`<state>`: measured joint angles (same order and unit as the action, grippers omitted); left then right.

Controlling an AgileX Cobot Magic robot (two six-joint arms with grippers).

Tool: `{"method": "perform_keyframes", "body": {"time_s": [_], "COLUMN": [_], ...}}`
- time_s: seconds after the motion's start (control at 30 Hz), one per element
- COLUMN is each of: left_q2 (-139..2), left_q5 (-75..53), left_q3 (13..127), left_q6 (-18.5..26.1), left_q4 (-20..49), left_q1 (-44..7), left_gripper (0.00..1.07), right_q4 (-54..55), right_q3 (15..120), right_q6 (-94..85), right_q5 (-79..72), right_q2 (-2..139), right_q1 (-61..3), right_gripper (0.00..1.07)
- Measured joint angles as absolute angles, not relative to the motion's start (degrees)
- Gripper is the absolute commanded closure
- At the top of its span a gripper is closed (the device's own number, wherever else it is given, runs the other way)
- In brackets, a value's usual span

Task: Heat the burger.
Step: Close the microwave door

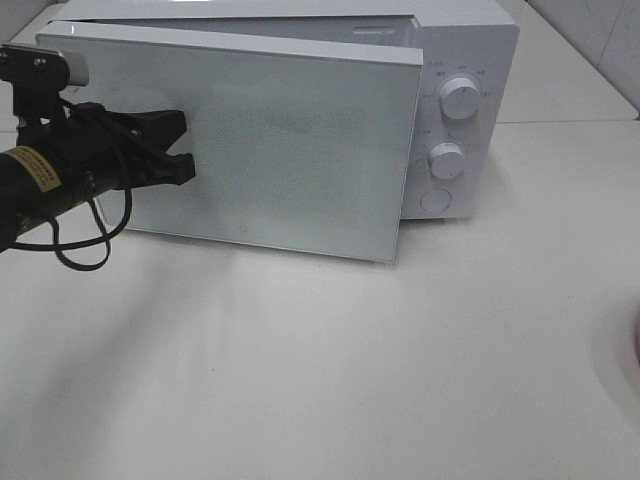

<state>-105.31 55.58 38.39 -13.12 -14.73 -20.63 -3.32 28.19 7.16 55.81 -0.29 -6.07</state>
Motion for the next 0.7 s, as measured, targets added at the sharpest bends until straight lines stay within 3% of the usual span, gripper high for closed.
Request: {"method": "perform_keyframes", "body": {"time_s": [0.27, 0.7], "left_q2": [-108.7, -115.5], "left_q5": [51.4, 45.3], "left_q3": [44.8, 56.0], "left_q6": [-13.1, -13.1], "left_q4": [-12.3, -15.8], "left_q1": [-23.9, -29.9], "left_gripper": [1.07, 1.07], "right_q4": [-3.3, -3.3], "right_q3": [28.2, 28.2], "right_q6": [7.2, 7.2], "right_q5": [55.8, 55.8], "right_q2": [-0.3, -0.3], "right_q1": [-6.1, -6.1], "right_gripper": [0.35, 0.35]}}
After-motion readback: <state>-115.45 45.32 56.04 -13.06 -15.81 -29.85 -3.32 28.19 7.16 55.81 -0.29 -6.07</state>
